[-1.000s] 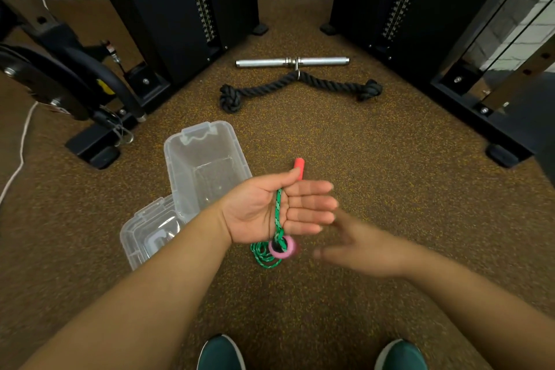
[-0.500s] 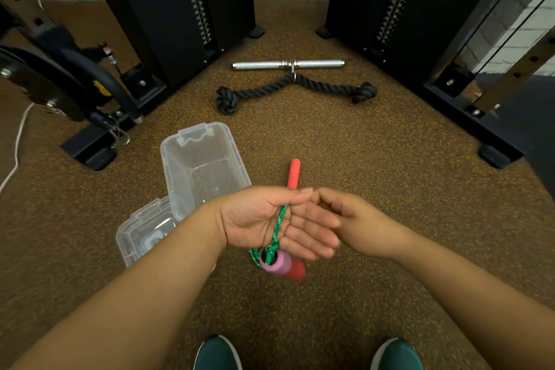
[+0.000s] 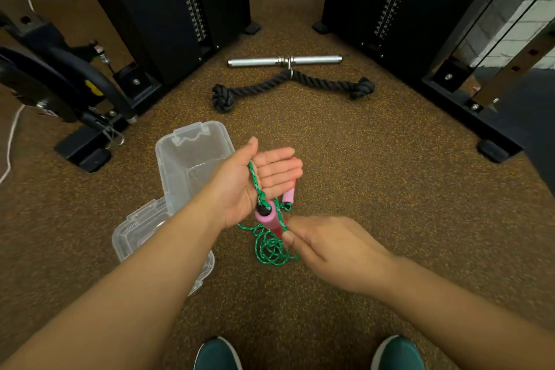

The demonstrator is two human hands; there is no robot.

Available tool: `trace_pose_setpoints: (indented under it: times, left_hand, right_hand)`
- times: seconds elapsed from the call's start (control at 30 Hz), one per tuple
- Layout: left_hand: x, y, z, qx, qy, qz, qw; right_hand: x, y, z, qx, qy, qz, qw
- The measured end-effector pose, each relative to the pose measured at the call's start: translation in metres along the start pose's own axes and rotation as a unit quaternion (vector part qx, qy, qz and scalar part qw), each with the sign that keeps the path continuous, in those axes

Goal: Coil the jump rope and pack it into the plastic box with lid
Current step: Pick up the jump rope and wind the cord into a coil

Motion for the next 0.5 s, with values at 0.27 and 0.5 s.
trace_pose_setpoints:
  times: [0.27, 0.5]
  left_hand:
    - [0.003, 0.018, -0.002, -0.042, 0.024, 0.185, 0.982]
    - [0.004, 0.024, -0.014, -0.137, 0.117, 0.28, 0.943]
  right_hand:
    - [-0.019, 0.009, 0.007, -0.026, -0.011, 0.063, 0.998]
    - [-0.041, -0.029, 0.017, 0.145, -0.077, 0.36, 0.918]
Point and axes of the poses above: each hand's wrist, its own z-axis towards the middle knuckle, its own x-axis out of the palm, y = z × x, the point moved 3 cm from there along z, towards the middle knuckle, and after that the axes turned 11 degrees about -z, right-handed, at the moved point
